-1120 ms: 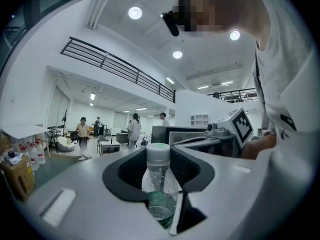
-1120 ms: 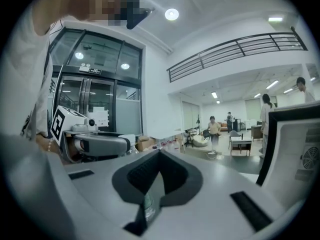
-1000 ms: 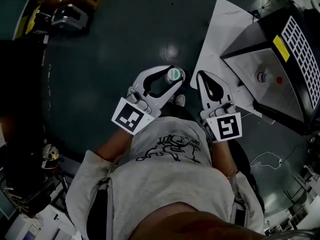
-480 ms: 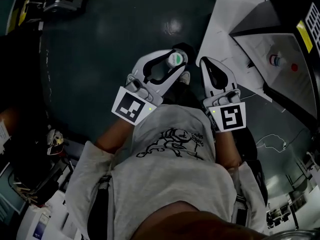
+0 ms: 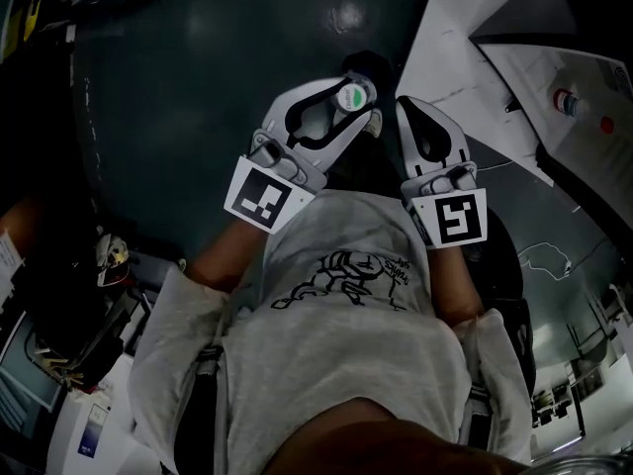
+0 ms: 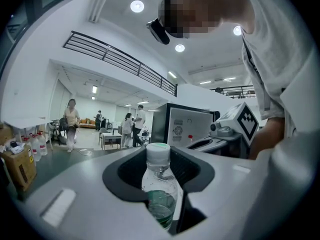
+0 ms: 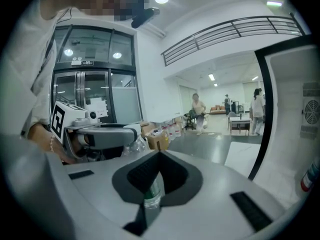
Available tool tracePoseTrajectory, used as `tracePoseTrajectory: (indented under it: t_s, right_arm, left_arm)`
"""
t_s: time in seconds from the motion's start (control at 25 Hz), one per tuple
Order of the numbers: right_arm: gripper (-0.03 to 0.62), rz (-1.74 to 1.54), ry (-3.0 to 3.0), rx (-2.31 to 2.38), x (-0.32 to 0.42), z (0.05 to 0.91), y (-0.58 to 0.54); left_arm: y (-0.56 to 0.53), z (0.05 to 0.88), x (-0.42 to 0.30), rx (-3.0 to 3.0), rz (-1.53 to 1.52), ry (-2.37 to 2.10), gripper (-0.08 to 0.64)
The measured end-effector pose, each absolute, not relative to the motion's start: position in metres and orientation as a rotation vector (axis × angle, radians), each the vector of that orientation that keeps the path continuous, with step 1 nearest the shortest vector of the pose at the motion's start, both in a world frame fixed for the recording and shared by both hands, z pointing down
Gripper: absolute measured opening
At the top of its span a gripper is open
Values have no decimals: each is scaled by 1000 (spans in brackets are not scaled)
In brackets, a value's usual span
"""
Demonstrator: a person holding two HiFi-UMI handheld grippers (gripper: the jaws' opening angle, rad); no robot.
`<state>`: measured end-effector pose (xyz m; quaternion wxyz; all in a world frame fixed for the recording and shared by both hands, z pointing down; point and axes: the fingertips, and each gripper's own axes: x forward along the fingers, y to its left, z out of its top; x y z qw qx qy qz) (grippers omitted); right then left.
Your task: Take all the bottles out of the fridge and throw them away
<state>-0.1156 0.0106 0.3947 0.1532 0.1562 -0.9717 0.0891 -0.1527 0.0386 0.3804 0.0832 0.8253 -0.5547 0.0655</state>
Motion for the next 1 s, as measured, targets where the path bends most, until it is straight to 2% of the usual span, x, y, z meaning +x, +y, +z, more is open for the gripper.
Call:
tracePoseTrajectory:
  t_s: [1.0]
  right_arm:
    - [8,432,-2663,439,-92,514,34]
  left_arm:
    - [53,492,-137,2410,249,-1637,150]
